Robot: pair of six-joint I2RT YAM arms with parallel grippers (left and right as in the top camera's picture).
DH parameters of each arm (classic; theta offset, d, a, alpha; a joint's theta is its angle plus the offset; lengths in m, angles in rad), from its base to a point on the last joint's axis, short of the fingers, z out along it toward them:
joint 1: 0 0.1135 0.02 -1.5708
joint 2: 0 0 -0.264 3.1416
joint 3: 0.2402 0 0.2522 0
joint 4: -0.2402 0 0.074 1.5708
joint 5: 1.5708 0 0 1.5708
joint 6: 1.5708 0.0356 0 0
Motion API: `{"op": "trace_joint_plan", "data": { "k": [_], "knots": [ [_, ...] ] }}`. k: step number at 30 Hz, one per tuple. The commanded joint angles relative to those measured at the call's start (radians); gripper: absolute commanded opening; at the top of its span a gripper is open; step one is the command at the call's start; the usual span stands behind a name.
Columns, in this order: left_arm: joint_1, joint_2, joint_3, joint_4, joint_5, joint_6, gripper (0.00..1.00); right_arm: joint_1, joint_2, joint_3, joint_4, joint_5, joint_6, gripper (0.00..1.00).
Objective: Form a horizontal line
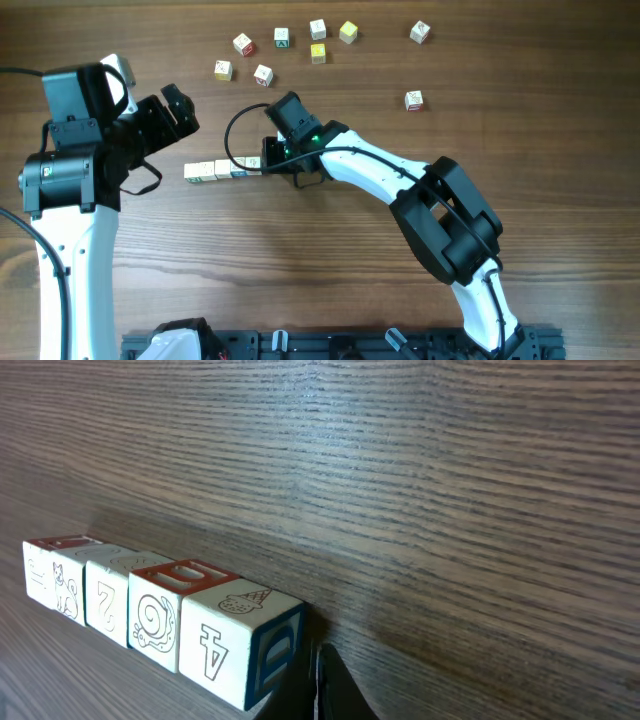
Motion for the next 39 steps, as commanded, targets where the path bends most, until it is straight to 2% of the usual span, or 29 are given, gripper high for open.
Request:
{"op": "trace_joint_plan", "data": {
  "k": [1,39],
  "knots": [
    [0.003,-0.003,-0.007,0.002,-0.009,-0.008,1.0,-0.005,0.031,-0.008,-0.002,0.016,0.011,0.04],
    [0.003,-0.003,-0.007,0.002,-0.009,-0.008,1.0,0.0,0.034,-0.008,0.026,-0.098,0.006,0.04]
  ]
}}
